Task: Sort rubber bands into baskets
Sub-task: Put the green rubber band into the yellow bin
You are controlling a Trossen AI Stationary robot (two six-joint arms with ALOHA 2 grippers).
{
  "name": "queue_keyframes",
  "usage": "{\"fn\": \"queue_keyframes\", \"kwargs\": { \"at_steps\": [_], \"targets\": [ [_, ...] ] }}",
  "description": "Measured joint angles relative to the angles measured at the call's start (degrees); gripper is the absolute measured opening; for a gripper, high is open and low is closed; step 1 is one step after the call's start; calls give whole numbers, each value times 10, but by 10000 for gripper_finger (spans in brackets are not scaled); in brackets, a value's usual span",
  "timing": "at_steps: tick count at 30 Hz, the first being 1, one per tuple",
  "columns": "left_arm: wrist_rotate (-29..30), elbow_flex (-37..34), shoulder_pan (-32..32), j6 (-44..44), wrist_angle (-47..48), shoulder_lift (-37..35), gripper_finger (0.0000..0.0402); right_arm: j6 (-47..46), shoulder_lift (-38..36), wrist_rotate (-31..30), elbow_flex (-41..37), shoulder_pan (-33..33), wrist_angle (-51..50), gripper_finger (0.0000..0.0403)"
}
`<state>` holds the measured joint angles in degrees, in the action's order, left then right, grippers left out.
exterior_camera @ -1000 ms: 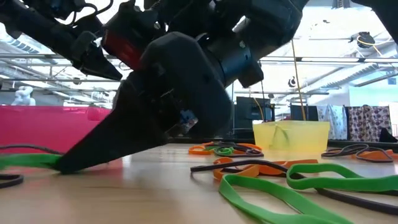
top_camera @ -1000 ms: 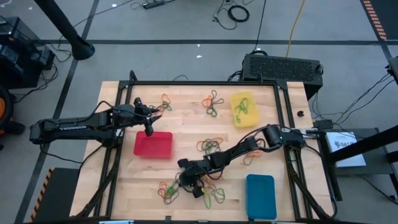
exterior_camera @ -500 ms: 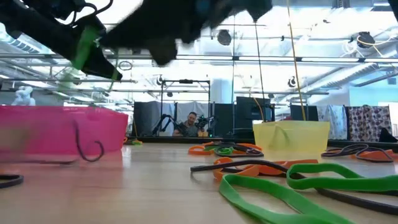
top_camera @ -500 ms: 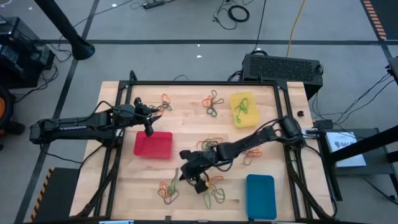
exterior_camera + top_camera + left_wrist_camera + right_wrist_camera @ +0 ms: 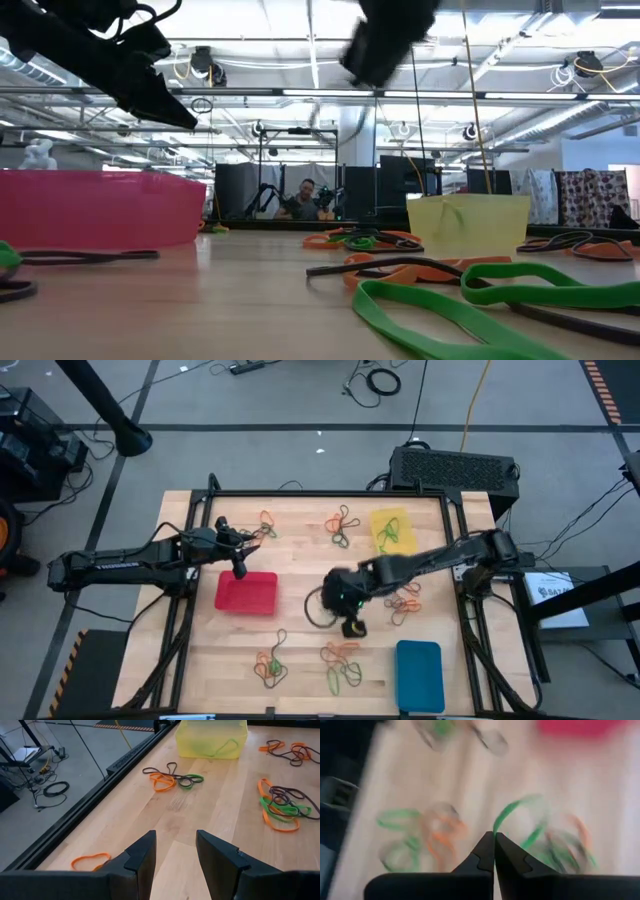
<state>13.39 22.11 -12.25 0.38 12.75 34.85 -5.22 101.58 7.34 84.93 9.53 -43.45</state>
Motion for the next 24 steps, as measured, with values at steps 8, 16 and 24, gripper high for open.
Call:
{"fn": "queue_keyframes", "kwargs": {
  "at_steps": [8,16,24],
  "targets": [
    [0,0,0,0,2,0,148,-3,-83,-61,-66,-145,-137,0],
    [4,0,0,0,-31,0,148,45,-169,-59,-202,-308,-133,0],
    [10,0,0,36,-57,0,148,37,-186,-88,-279,-418,-90,7]
  ]
}}
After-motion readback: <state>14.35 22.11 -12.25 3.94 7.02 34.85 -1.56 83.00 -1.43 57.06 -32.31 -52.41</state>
